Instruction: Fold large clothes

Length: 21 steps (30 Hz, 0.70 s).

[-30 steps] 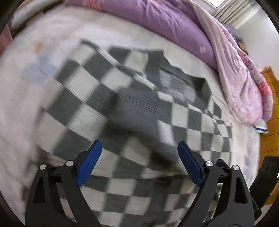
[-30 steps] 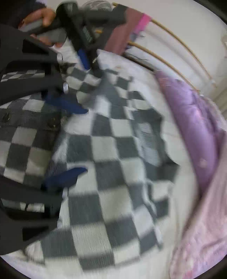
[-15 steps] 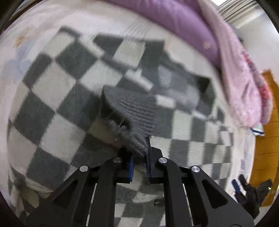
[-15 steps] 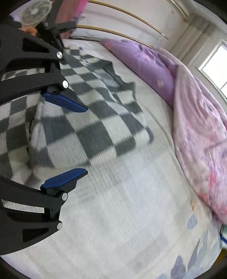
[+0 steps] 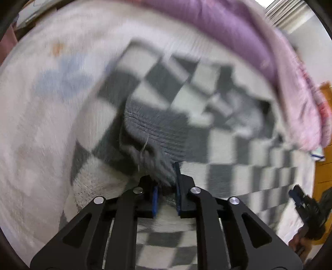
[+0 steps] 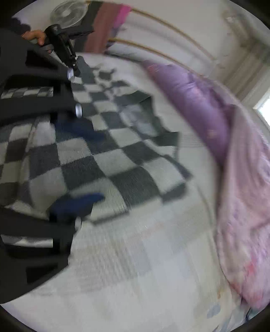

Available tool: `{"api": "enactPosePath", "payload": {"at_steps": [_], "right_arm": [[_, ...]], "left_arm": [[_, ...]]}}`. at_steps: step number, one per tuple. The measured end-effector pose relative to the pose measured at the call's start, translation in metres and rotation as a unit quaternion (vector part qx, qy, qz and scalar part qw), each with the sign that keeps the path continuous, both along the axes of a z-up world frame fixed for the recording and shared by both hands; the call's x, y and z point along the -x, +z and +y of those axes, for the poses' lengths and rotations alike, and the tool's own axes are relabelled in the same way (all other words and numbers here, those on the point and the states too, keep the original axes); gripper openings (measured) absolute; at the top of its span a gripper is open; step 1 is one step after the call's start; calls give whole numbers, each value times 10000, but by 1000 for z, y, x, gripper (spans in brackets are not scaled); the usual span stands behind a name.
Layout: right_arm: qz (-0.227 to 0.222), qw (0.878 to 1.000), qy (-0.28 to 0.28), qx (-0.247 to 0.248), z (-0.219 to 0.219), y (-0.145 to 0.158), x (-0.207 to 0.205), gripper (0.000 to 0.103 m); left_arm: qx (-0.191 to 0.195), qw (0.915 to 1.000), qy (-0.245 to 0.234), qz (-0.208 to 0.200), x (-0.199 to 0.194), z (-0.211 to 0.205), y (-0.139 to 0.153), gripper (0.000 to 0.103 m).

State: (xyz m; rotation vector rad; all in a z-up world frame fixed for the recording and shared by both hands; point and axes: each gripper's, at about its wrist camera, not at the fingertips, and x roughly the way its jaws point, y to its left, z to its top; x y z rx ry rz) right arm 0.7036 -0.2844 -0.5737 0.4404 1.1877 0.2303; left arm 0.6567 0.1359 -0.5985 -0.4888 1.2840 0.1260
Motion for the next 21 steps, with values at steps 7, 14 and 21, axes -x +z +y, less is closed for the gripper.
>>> {"api": "enactPosePath", "payload": {"at_steps": [7, 14, 21], "right_arm": [[464, 9988, -34, 172, 3, -3, -24, 36], [-34, 9985, -435, 331, -14, 32, -64, 63], [412, 9950, -911, -29, -20, 1, -113, 63]], "left_arm": [[390, 9992, 13, -87, 1, 15, 20, 19], [137, 9972, 492, -544, -20, 62, 52, 65], [196, 9979, 609, -82, -72, 93, 22, 65]]}}
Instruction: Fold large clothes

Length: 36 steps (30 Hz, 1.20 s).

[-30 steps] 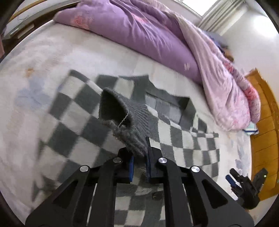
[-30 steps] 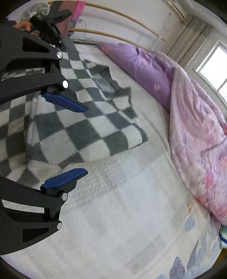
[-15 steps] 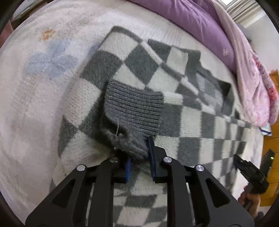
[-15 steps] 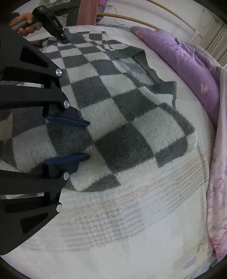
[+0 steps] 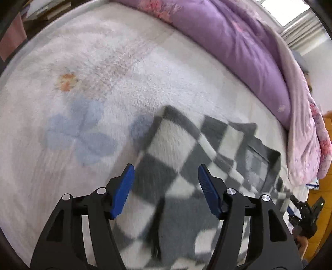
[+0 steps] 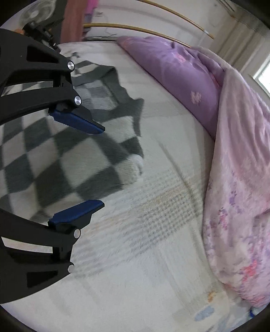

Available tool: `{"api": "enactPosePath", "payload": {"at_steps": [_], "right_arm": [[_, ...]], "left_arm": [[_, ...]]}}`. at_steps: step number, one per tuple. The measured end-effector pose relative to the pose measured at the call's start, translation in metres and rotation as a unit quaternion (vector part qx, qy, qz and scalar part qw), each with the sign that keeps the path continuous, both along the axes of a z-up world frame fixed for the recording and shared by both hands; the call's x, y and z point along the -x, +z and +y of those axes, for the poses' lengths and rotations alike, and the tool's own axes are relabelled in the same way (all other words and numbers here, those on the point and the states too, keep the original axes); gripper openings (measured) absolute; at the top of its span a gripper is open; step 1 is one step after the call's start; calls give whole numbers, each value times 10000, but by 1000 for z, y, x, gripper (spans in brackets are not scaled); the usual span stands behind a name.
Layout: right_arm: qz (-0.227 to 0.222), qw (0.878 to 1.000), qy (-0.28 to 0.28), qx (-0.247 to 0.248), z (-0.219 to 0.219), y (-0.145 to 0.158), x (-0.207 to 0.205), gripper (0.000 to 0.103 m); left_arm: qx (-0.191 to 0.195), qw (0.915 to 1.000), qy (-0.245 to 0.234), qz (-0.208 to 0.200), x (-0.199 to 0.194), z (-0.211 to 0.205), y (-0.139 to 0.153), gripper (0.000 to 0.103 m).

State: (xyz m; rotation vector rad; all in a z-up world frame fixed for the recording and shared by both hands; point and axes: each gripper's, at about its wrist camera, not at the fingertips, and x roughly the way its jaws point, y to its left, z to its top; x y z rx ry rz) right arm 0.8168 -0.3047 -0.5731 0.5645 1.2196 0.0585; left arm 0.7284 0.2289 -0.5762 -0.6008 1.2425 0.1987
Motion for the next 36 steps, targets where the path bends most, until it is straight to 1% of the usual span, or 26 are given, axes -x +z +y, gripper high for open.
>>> {"api": "enactPosePath", "payload": {"at_steps": [1, 3, 4, 6, 7, 8, 10, 11, 12, 14, 16, 18, 22, 24, 25, 26, 28, 29, 31, 32, 34, 36], "right_arm": [[78, 9999, -98, -92, -2, -6, -6, 63], [227, 9983, -346, -405, -9, -18, -16, 66], [313, 9964, -505, -607, -13, -25, -21, 66], [449, 9930, -640, -888, -19, -37, -28, 66], [517, 9929, -672, -831, -20, -41, -30, 64], [559, 9934, -662, -749, -21, -44, -31, 50], [466, 9934, -568, -876, -20, -44, -31, 32], [404, 9941, -499, -879, -18, -41, -30, 24], [324, 9947, -414, -879, -16, -38, -28, 22], [-1, 9958, -297, -869, -13, -24, -20, 19], [-305, 9951, -258, -908, -13, -9, -7, 18], [-576, 9938, -186, -929, -15, 8, 8, 17], [-1083, 9904, 67, -852, -18, 48, 51, 16], [-1248, 9884, 80, -861, -26, 67, 82, 16], [-1277, 9879, 71, -876, -27, 73, 91, 16], [-1299, 9874, 82, -903, -32, 80, 108, 16], [-1309, 9881, 99, -805, -37, 90, 135, 16], [-1300, 9888, 147, -719, -42, 95, 155, 16], [-1214, 9896, 106, -762, -46, 99, 181, 16], [-1149, 9900, 129, -809, -51, 100, 200, 16], [-1057, 9923, 200, -621, -50, 101, 227, 16], [-834, 9940, 184, -688, -52, 93, 250, 17]], "left_arm": [[-14, 10000, -17, 43, -8, 1, -6, 65], [-212, 9996, -90, 181, -21, 0, -14, 65], [-274, 9994, -113, 196, -26, -1, -17, 65], [-333, 9992, -154, 133, -34, -4, -20, 65], [-405, 9988, -192, 179, -39, -6, -23, 65], [-442, 9985, -218, 251, -42, -7, -28, 64], [-477, 9981, -261, 304, -46, -7, -33, 57], [-585, 9972, -339, 326, -47, -9, -33, 50], [-738, 9960, -421, 283, -45, -13, -29, 39], [-1001, 9933, -541, 192, -43, -21, -22, 25], [-1278, 9897, -640, -84, -34, -31, -5, 23], [-1319, 9885, -622, -403, -20, -34, 14, 23], [-1063, 9883, -599, -917, 18, -35, 60, 22], [-1098, 9861, -641, -1065, 41, -40, 82, 22], [-1065, 9858, -651, -1119, 54, -40, 92, 22], [-1044, 9859, -619, -1151, 67, -40, 103, 22], [-994, 9864, -586, -1171, 95, -42, 117, 22], [-985, 9869, -546, -1157, 111, -44, 124, 22], [-1024, 9873, -535, -1091, 139, -48, 134, 21], [-1034, 9883, -505, -997, 159, -51, 138, 21], [-1031, 9901, -458, -837, 187, -53, 139, 21], [-1028, 9927, -270, -577, 219, -52, 132, 20]]}}
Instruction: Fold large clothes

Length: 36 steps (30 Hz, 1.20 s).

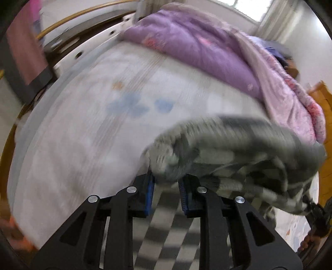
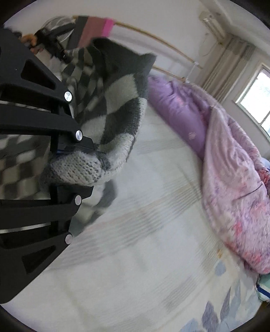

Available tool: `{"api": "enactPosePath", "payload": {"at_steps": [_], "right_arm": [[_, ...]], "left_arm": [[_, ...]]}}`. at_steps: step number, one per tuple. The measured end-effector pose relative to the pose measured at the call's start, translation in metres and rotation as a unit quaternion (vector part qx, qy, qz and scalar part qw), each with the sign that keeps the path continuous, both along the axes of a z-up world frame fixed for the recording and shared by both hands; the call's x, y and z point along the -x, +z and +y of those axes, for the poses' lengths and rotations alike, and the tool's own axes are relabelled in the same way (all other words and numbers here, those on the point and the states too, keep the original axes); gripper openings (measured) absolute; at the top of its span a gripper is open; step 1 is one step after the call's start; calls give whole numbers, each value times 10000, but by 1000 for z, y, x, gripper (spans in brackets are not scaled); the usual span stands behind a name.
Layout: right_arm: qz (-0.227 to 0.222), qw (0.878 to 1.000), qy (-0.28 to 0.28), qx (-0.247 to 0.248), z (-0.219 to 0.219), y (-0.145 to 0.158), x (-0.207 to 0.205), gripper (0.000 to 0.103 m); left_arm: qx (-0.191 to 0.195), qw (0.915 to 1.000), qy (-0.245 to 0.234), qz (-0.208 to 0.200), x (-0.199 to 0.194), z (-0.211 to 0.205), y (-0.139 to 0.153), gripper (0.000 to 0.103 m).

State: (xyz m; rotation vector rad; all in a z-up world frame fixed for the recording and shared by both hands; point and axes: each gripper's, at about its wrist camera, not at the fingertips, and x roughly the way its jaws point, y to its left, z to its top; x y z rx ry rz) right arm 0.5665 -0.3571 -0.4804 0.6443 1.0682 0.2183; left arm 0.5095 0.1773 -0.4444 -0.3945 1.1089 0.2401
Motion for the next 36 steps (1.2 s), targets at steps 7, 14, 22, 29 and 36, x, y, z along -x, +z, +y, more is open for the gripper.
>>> {"api": "enactPosePath", "payload": {"at_steps": [7, 14, 22, 29, 36], "right_arm": [[945, 9950, 185, 284, -1, -36, 59, 30], [1272, 9893, 274, 657, 7, -25, 89, 59], [1442, 9651, -1528, -1567, -42, -49, 130, 77], [1579, 9505, -2011, -1768, -27, -105, 114, 78], [1200, 9684, -1630, -1455, -15, -104, 90, 28]], "left_arm": [[694, 9874, 1049, 957, 98, 12, -58, 11], [1341, 9720, 1821, 646, 143, 20, -62, 73], [1622, 9698, 1762, 466, 127, 24, -84, 73], [1627, 9720, 1566, 646, 114, 17, -122, 73], [2050, 9682, 1333, 526, 98, 27, -147, 12]]}}
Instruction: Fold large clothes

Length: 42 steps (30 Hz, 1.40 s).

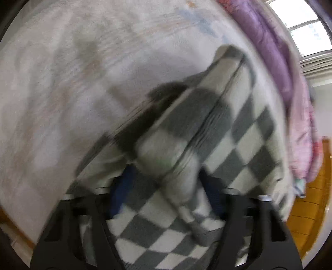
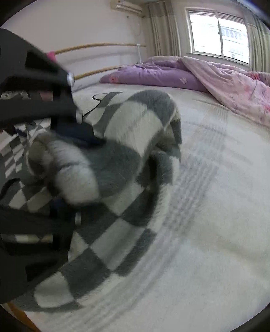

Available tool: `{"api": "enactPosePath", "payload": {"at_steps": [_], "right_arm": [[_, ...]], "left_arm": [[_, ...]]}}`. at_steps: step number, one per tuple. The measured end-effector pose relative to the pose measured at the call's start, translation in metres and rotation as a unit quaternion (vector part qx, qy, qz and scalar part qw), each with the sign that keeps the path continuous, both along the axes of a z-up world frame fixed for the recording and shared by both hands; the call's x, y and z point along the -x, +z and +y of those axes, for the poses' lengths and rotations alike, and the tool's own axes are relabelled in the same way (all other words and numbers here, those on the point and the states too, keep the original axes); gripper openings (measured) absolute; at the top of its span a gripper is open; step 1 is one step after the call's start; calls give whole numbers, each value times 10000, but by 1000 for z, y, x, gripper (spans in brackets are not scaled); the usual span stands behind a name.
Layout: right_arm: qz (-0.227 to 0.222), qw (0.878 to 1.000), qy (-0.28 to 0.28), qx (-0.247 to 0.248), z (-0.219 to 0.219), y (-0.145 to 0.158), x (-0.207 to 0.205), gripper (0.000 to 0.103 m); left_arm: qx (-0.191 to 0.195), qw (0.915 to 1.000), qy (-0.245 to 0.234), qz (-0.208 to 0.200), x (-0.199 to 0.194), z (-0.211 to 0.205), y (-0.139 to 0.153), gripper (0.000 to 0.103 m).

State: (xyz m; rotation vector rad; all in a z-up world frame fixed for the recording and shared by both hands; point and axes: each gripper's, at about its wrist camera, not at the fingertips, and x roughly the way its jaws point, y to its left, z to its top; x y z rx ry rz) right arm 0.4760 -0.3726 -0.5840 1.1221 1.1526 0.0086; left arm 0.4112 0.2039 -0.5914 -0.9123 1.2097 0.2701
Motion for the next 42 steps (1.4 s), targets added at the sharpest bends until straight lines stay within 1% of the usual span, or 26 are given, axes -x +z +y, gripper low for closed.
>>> {"api": "enactPosePath", "payload": {"at_steps": [1, 2, 4, 5, 8, 10, 11, 13, 14, 15, 17, 19, 21, 23, 26, 28, 30, 31, 32, 33, 34, 35, 36, 38, 40, 42], "right_arm": [[-117, 9994, 156, 289, 2, 11, -2, 22], [-263, 9976, 327, 557, 4, 25, -2, 20], [-543, 9930, 546, 897, 10, 49, 3, 17], [-643, 9909, 618, 1005, 13, 59, 7, 17], [-902, 9842, 735, 1337, 14, 94, 28, 17], [-900, 9831, 656, 1452, 9, 101, 44, 16], [-848, 9833, 599, 1494, 6, 101, 55, 16], [-665, 9843, 557, 1534, -1, 91, 68, 16], [-508, 9833, 611, 1635, -3, 81, 75, 16], [-374, 9819, 668, 1735, -5, 71, 81, 16], [-22, 9804, 697, 1841, -8, 42, 93, 17], [192, 9769, 735, 1997, -8, 25, 102, 17], [264, 9759, 776, 2024, -9, 14, 108, 17], [307, 9709, 1002, 2153, -6, 2, 107, 17], [359, 9633, 1265, 2341, -4, -14, 95, 18], [356, 9598, 1354, 2434, -3, -17, 89, 21], [359, 9637, 1340, 2283, -6, -16, 89, 28], [387, 9674, 1273, 2153, -10, -13, 91, 35], [403, 9695, 1207, 2092, -12, -10, 93, 43], [437, 9705, 1106, 2096, -17, -4, 96, 49], [502, 9701, 1021, 2142, -22, 1, 102, 60], [552, 9698, 930, 2186, -28, 8, 109, 61], [544, 9691, 877, 2240, -30, 14, 112, 61], [408, 9591, 878, 2659, -28, 33, 117, 63], [-158, 9470, 1151, 2993, -5, 58, 111, 62], [-633, 9370, 1492, 3096, 28, 72, 90, 59]], "left_arm": [[59, 9999, -155, -43, -4, -1, 3, 13], [-6, 9995, -260, -186, -5, -3, 11, 13], [61, 9984, -400, -404, 0, -3, 23, 12], [145, 9973, -469, -544, 8, -2, 34, 12], [173, 9956, -523, -764, 37, 7, 58, 12], [235, 9955, -484, -775, 59, 12, 67, 12], [343, 9957, -478, -712, 71, 14, 67, 12], [389, 9966, -506, -513, 91, 9, 63, 12], [364, 9970, -543, -419, 99, 9, 59, 12], [330, 9977, -527, -257, 111, 6, 49, 12], [340, 9989, -323, -41, 126, 4, 29, 12], [381, 9991, -82, 139, 140, 4, 13, 12], [370, 9991, 102, 152, 152, 3, 4, 12], [275, 9994, 144, 128, 157, 2, 0, 12], [171, 9995, 235, 116, 163, -3, -10, 13], [111, 9995, 251, 130, 162, -6, -15, 14], [120, 9991, 373, 171, 159, -8, -15, 19], [147, 9989, 421, 141, 164, -10, -12, 20], [162, 9987, 482, 72, 165, -11, -5, 30], [140, 9985, 522, -21, 166, -10, 0, 50], [77, 9981, 589, -162, 168, -10, 9, 59], [-50, 9974, 651, -300, 172, -11, 19, 64], [-111, 9972, 648, -361, 173, -13, 26, 64], [-220, 9975, 581, -340, 173, -13, 32, 66], [-318, 9978, 488, -312, 173, -10, 29, 66], [-401, 9983, 398, -148, 171, -11, 19, 66]]}}
